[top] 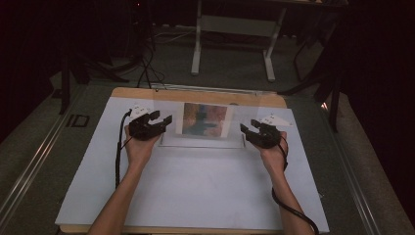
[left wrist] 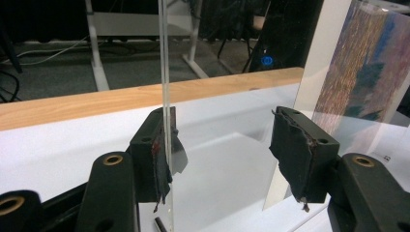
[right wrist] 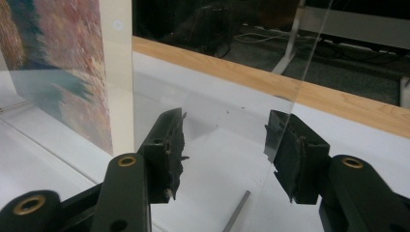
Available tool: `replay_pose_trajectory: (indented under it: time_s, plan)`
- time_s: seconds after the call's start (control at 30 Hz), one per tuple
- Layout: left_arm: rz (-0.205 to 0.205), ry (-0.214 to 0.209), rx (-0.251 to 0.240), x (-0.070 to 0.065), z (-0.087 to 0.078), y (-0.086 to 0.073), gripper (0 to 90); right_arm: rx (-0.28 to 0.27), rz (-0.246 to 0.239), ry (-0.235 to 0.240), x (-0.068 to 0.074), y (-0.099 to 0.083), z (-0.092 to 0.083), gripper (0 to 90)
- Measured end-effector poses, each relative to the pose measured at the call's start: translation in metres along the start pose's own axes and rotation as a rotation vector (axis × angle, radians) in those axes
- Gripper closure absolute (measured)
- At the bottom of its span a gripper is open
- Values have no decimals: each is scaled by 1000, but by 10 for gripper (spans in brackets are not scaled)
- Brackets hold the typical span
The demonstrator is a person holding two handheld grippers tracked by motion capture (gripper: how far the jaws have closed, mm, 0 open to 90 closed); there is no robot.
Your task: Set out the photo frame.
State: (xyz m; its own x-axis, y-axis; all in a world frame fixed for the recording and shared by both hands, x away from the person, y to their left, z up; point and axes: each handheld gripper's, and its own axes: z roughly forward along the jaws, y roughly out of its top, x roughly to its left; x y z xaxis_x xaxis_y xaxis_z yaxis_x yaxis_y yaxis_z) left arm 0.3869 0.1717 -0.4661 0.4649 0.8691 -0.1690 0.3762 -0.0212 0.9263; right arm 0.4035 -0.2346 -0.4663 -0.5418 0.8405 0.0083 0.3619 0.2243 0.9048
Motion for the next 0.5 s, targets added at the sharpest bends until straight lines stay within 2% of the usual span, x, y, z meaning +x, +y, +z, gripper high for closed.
replay_pose_trajectory:
  time_s: [0.1, 0.5]
  plan:
    - [5, 9, 4, -4, -5, -1, 426, 3, -4, 7, 1, -2, -3, 477]
    - [7, 2, 25, -9, -12, -3, 425, -1, -17, 13, 3, -8, -8, 478]
